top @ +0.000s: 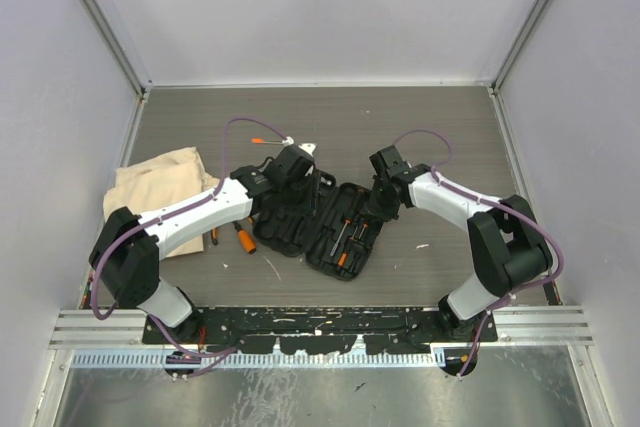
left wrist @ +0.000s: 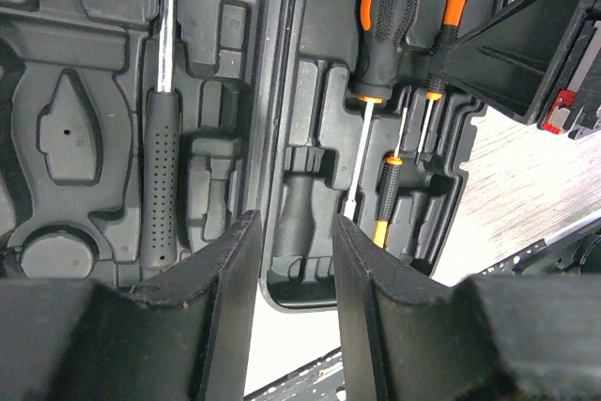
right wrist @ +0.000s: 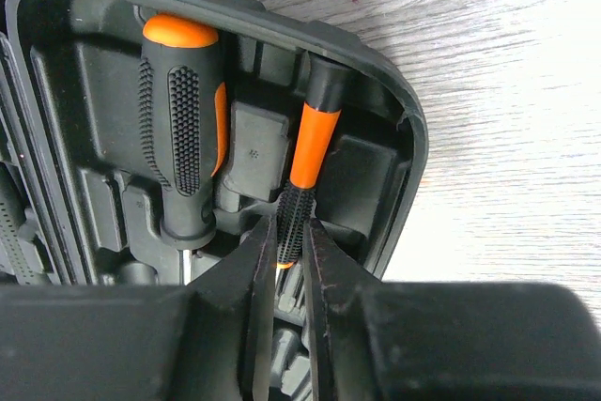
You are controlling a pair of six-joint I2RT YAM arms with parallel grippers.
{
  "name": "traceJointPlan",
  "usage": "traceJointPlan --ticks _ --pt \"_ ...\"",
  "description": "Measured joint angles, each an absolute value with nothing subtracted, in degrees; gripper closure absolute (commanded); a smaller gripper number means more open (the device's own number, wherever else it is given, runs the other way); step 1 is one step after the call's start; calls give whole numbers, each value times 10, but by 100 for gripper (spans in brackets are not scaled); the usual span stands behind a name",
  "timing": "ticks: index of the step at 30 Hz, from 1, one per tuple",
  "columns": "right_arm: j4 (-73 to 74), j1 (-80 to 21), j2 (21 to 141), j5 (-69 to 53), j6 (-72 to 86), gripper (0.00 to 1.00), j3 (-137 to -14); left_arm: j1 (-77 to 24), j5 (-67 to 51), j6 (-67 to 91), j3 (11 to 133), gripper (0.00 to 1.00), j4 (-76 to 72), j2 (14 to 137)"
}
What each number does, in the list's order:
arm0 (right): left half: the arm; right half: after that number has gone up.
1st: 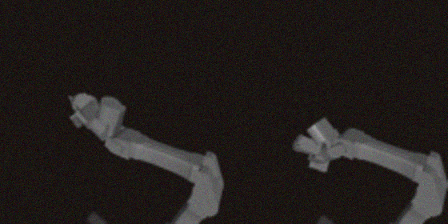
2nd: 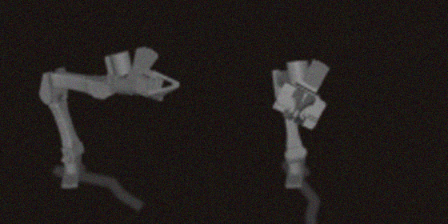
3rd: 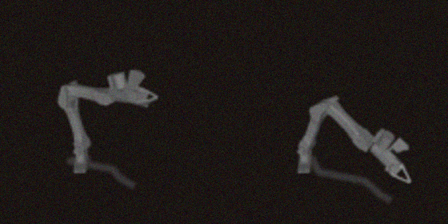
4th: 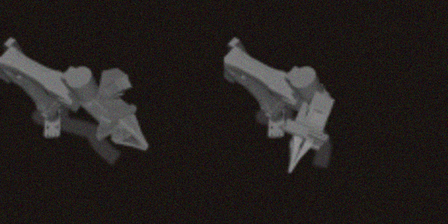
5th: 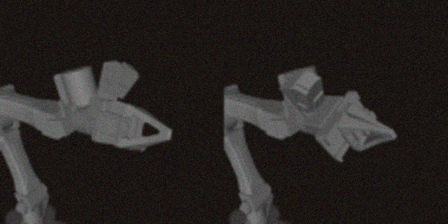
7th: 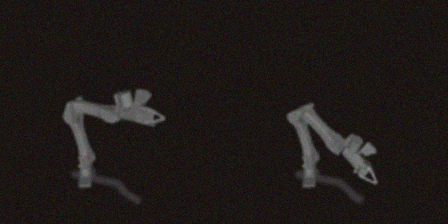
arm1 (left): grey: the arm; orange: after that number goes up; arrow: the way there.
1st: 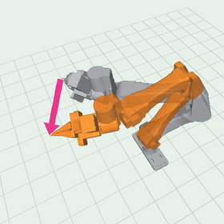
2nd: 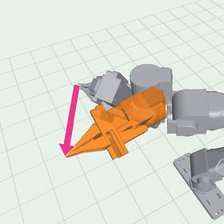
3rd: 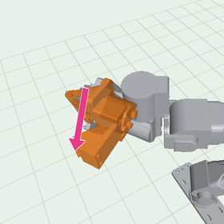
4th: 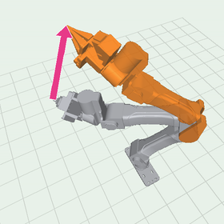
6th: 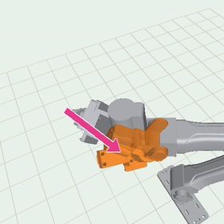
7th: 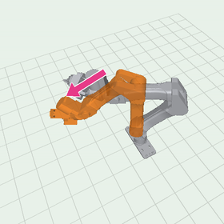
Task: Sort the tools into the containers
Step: Pick up the screwdriver from the storage box.
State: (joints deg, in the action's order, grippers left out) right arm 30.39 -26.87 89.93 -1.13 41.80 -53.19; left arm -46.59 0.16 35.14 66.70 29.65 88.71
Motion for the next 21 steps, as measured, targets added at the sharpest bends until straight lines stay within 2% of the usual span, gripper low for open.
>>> traceJointPlan --ticks 11,13,18,21 --pt "303 -269 848 1 417 89 -523 -466 2 351 667 63 296 887" --pt "297 -269 811 9 404 89 -522 -466 2 351 667 63 296 887" --pt "266 -269 803 -19 343 85 -510 -466 9 351 667 63 298 880" --pt "255 -269 807 -39 302 87 -504 -466 20 351 667 62 304 866"
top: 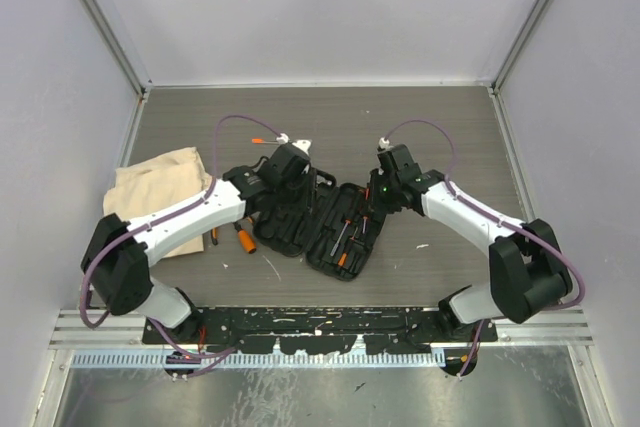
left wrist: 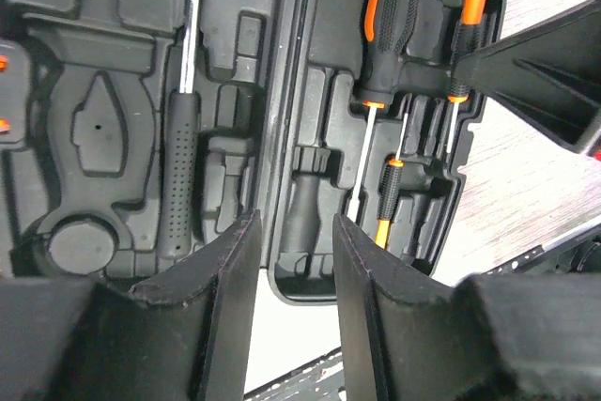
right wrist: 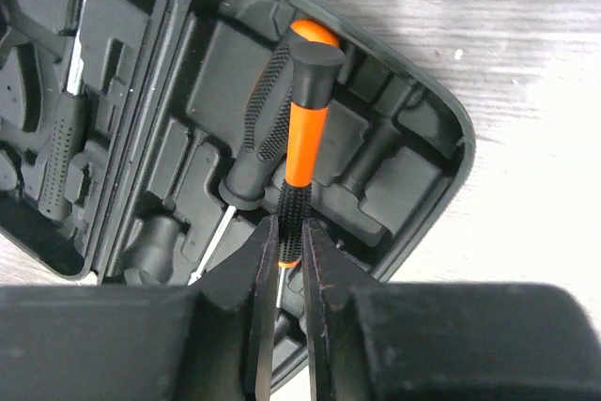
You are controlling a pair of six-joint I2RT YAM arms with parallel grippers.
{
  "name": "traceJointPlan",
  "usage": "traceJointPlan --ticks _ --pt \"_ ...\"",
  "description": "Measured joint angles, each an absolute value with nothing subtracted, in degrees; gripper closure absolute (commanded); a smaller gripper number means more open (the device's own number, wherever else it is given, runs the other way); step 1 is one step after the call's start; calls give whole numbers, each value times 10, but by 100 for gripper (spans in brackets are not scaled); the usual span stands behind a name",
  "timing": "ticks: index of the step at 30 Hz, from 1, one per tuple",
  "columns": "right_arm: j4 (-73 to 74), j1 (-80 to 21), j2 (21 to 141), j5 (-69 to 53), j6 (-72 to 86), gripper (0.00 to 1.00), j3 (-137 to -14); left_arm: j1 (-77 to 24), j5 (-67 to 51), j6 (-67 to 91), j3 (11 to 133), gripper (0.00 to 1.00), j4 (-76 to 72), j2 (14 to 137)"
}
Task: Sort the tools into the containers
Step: Pick up the screwdriver from the storage box, then place the screwdriver in the storage box.
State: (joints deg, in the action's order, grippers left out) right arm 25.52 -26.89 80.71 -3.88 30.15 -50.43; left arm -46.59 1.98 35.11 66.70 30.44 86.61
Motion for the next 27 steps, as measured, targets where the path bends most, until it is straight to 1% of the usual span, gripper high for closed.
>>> traceJointPlan --ticks 2,8,11,15,18,27 --pt "238 -270 809 -51 274 90 -500 -464 31 351 667 61 310 849" --pt "157 -289 799 -88 162 91 -467 -440 58 347 666 58 327 764" --pt "125 -309 775 -121 71 93 -457 -418 71 337 666 57 344 719" --pt "107 -343 735 -172 -100 96 -450 -393 80 326 666 57 363 680" --pt "126 -364 724 -194 -218 97 -453 -380 84 318 663 56 376 663" --pt "311 -423 730 -177 -538 95 -499 -374 80 307 641 56 389 655"
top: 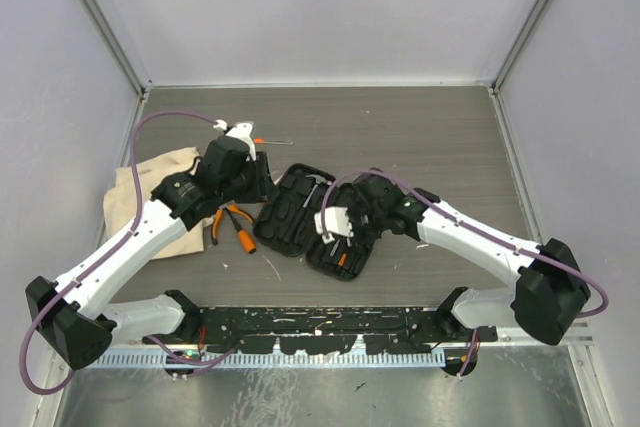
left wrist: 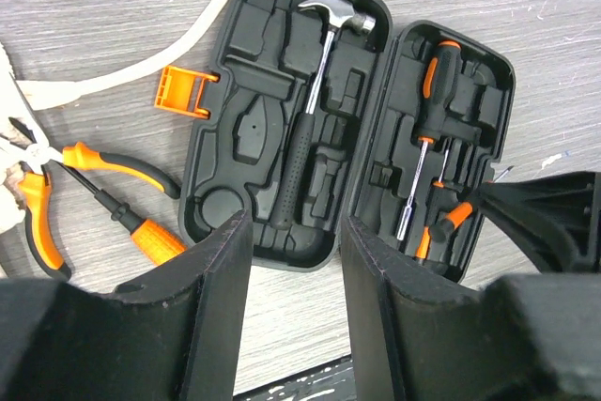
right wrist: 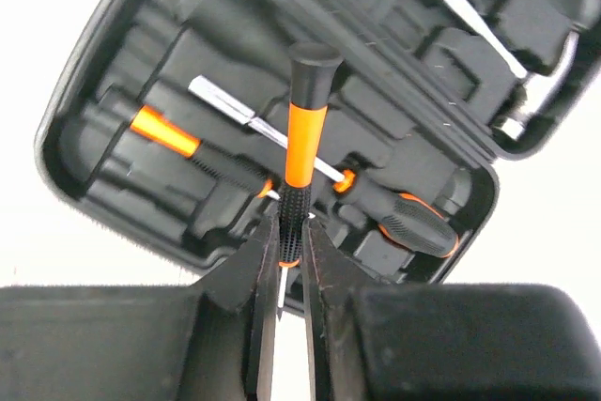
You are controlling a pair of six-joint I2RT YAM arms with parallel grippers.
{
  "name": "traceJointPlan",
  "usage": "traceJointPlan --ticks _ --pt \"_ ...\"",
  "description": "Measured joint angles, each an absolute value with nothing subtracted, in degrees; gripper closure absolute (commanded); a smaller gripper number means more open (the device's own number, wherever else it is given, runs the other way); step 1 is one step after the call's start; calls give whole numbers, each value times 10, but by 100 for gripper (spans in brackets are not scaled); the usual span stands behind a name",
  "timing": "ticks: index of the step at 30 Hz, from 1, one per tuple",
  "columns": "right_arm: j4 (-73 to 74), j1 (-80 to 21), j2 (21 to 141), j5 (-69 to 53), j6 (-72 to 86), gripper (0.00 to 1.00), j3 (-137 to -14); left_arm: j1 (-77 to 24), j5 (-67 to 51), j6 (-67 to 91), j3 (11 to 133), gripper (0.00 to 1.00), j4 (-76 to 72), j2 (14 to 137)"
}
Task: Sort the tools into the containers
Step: Place the screwdriver in the storage box.
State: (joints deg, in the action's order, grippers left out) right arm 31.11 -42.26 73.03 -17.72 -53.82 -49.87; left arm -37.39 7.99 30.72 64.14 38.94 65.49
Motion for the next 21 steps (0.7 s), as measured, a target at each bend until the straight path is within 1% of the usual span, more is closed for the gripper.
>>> traceJointPlan --ticks 3,7,16,18,21 --pt "365 -446 730 -164 -634 94 -499 -374 73 307 639 56 389 655" --pt "414 -471 737 -143 -720 95 -499 -374 63 308 638 57 389 655" --pt "457 -507 796 -86 -805 94 -499 -374 53 308 637 57 388 655" --pt "460 -510 808 -77 -816 91 -500 -374 51 308 633 57 388 655" --pt "460 -512 810 -69 -827 78 -502 -374 48 310 628 57 387 655"
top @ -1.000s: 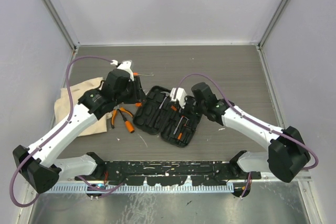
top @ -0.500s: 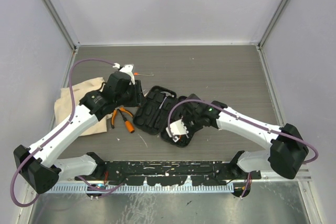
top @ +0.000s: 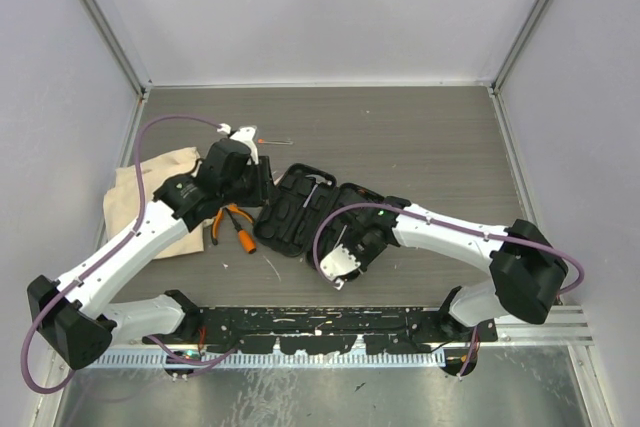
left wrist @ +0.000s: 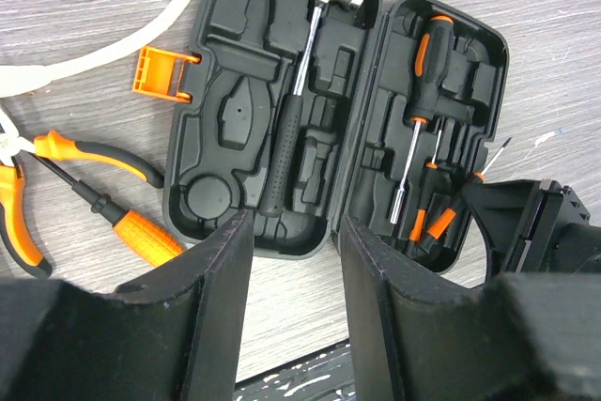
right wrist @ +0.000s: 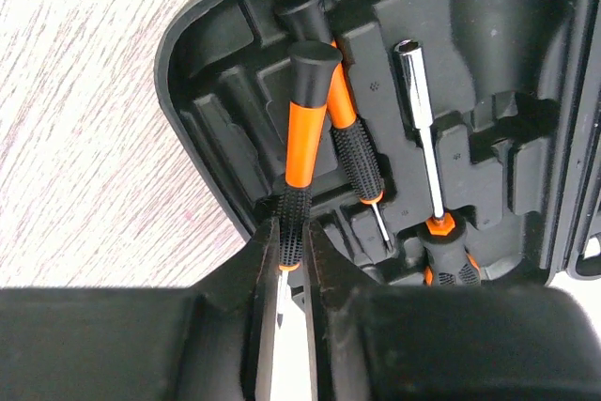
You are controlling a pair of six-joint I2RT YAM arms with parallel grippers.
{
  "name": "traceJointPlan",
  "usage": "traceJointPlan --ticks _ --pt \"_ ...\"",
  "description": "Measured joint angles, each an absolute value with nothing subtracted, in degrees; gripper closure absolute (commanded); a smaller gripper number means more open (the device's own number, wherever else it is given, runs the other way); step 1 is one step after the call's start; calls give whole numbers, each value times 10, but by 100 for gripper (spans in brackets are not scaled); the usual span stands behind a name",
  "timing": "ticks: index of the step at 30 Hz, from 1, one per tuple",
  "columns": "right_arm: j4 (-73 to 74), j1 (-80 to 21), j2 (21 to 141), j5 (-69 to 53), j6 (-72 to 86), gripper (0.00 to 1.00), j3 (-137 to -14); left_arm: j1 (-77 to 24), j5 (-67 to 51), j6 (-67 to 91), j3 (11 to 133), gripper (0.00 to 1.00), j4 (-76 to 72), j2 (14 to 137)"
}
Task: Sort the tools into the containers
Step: Place the screwdriver in the storage box.
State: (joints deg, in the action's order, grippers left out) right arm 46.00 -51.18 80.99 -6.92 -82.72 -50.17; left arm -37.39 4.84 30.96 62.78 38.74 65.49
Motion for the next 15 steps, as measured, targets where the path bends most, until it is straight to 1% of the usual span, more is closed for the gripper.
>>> traceJointPlan --ticks 3,5,7,9,15 --pt "460 -513 810 -66 -832 63 -502 -374 45 311 622 57 385 655" --pt "460 -513 810 -62 -834 56 -502 -374 44 311 619 57 385 655" --pt "460 -513 810 -60 -835 53 -502 -374 42 311 616 57 384 655" --pt "460 -513 809 -61 -834 45 -502 -374 42 311 616 57 384 656" --pt "456 -513 768 -67 -815 44 -502 -374 32 317 616 58 380 670"
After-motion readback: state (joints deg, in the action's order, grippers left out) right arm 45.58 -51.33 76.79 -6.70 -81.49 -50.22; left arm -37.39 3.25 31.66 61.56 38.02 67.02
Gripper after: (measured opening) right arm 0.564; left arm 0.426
